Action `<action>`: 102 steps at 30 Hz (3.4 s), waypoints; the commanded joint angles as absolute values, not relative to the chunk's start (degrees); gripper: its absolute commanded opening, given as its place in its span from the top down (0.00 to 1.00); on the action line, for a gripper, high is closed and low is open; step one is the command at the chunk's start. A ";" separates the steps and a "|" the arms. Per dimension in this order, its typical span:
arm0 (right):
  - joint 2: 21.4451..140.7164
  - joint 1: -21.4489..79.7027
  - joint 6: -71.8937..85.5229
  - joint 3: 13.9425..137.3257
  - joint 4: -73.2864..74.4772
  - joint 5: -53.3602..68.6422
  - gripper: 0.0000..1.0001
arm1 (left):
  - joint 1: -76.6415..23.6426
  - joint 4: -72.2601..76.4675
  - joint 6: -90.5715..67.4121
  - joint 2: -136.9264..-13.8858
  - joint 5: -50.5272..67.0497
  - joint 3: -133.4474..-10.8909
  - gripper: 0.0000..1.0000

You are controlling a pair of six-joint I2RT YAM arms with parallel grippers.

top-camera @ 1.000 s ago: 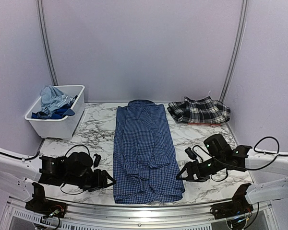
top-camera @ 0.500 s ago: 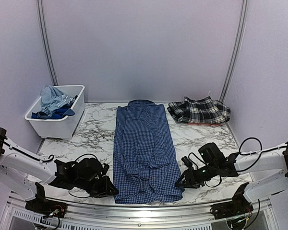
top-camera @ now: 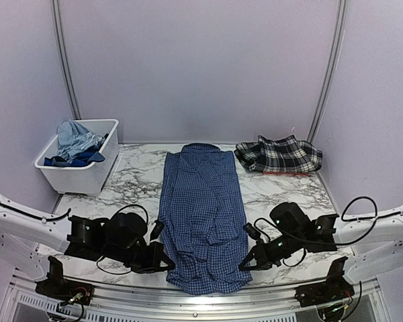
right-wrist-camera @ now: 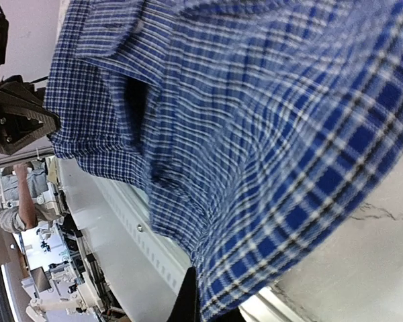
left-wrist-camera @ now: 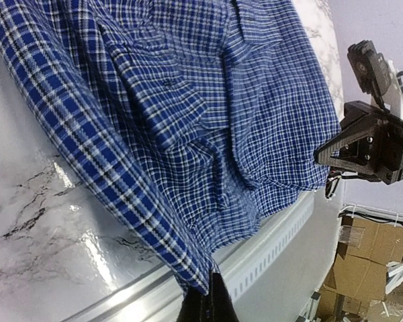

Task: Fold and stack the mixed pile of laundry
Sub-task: Pick up the rectangle-folded shirt from the center of the board, then fold the rectangle-folded shirt at the center of the board, then move the 2/3-rectangle-folded shirt to the center of the board.

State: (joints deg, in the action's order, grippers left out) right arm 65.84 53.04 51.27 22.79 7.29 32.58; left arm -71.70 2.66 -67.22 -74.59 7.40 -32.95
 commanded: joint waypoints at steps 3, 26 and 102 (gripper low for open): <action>62.97 49.69 49.47 32.50 14.62 29.25 1.00 | -69.14 -5.60 -64.67 -69.67 5.34 -37.96 1.00; 107.09 21.05 27.27 74.33 16.94 40.90 1.00 | -36.17 -8.57 -46.83 -104.45 17.09 -72.74 1.00; 98.88 26.90 21.58 60.08 15.89 48.93 0.60 | -38.45 10.20 -40.98 -90.63 26.20 -48.42 0.27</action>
State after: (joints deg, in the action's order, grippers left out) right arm 105.27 26.37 19.77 57.93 14.46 48.53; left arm -37.19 8.36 -42.00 -96.27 24.08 -49.78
